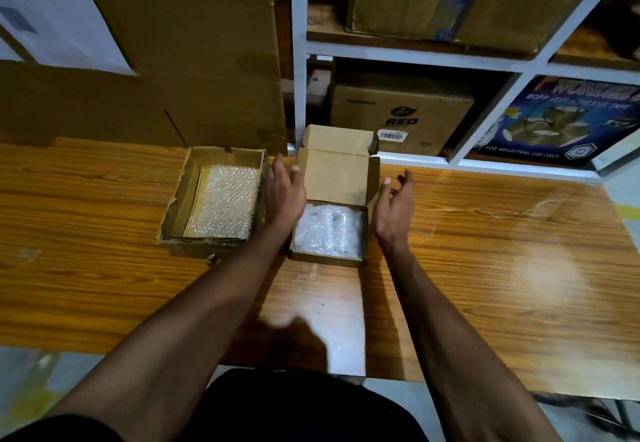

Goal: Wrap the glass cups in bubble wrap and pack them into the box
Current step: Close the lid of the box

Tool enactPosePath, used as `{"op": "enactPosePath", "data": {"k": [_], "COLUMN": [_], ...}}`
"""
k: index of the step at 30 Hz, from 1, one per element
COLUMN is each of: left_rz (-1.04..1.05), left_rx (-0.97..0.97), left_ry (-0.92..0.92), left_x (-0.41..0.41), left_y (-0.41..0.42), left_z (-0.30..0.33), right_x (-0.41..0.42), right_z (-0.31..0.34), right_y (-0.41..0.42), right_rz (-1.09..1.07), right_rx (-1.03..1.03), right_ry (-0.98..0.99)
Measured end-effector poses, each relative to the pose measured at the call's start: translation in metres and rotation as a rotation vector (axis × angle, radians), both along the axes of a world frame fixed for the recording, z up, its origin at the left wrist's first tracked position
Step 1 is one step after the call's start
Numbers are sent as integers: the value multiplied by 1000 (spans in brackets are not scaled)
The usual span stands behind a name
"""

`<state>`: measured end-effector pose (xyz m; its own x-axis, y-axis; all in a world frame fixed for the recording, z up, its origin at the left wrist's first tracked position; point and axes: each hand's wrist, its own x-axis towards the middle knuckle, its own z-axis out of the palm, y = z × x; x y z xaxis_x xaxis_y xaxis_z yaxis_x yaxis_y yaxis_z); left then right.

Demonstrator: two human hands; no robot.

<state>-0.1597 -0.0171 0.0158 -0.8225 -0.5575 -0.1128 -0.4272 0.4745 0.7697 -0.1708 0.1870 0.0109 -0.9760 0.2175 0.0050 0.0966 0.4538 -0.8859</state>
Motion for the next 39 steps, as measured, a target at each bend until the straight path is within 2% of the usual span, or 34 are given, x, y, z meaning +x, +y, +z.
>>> {"op": "enactPosePath", "data": {"k": [2, 4, 6, 9, 16, 23, 32, 39], "left_rz": [43, -16, -120, -156, -110, -110, -176, -206], "left_rx": [281, 606, 754, 767, 821, 905, 885, 769], "left_ry": [-78, -115, -116, -124, -26, -45, -79, -169], "left_x": [-11, -11, -8, -4, 6, 28, 63, 75], "left_y": [-6, -6, -4, 0, -4, -16, -14, -15], "left_z": [7, 19, 32, 42, 43, 33, 33, 22], "right_x": [-12, -15, -16, -19, -8, 27, 60, 59], "right_z": [12, 25, 34, 32, 29, 32, 29, 20], "right_y": [0, -1, -3, -8, -5, -6, -2, 13], "right_rz": [-27, 20, 85, 142, 103, 139, 171, 276], "right_rx": [-331, -627, -719, -748, -657, -561, -572, -565], "right_ry": [-234, -385, -429, -415, -344, -275, -356, -430]}}
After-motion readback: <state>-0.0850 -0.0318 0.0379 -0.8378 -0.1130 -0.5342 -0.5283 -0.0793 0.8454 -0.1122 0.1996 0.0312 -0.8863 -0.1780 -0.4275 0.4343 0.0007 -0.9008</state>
